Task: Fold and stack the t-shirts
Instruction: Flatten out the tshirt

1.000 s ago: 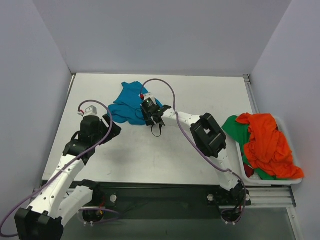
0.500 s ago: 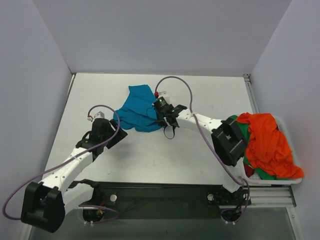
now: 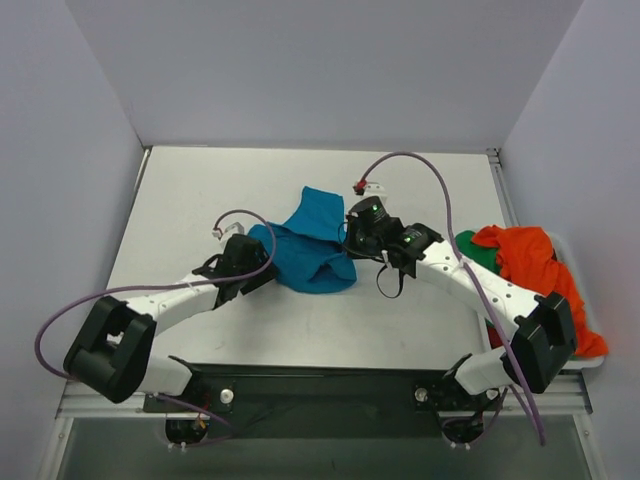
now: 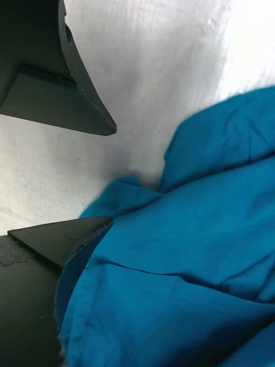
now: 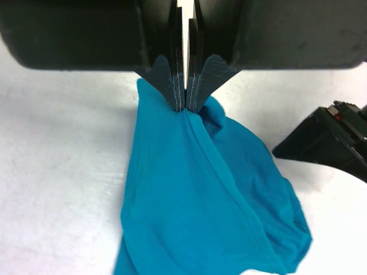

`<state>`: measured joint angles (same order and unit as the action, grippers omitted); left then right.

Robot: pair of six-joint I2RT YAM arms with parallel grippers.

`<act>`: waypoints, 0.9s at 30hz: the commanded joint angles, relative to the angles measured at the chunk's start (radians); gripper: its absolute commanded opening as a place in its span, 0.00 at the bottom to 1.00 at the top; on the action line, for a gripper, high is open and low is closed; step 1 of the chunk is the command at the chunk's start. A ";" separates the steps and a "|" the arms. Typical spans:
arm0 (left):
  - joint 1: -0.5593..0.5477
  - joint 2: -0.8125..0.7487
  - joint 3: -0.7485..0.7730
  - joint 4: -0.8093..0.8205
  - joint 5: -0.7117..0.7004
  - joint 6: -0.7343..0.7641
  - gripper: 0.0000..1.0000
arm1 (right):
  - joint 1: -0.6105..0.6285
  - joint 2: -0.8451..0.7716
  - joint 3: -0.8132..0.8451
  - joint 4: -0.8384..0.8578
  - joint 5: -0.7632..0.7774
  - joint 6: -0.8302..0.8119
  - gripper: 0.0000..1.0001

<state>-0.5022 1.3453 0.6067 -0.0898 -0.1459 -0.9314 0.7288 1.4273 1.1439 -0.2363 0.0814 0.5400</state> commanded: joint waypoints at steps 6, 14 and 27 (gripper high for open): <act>-0.039 0.123 0.097 0.182 0.002 0.025 0.66 | -0.104 -0.110 -0.111 -0.077 0.015 0.054 0.00; -0.049 0.236 0.156 0.214 0.043 0.039 0.35 | -0.169 -0.116 -0.173 -0.095 0.052 0.075 0.00; 0.132 -0.001 0.139 -0.048 -0.052 0.068 0.00 | -0.151 -0.303 -0.488 0.009 -0.061 0.287 0.00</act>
<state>-0.4118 1.4467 0.7452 -0.0647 -0.1406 -0.8917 0.5526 1.1900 0.7341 -0.2760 0.0711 0.7269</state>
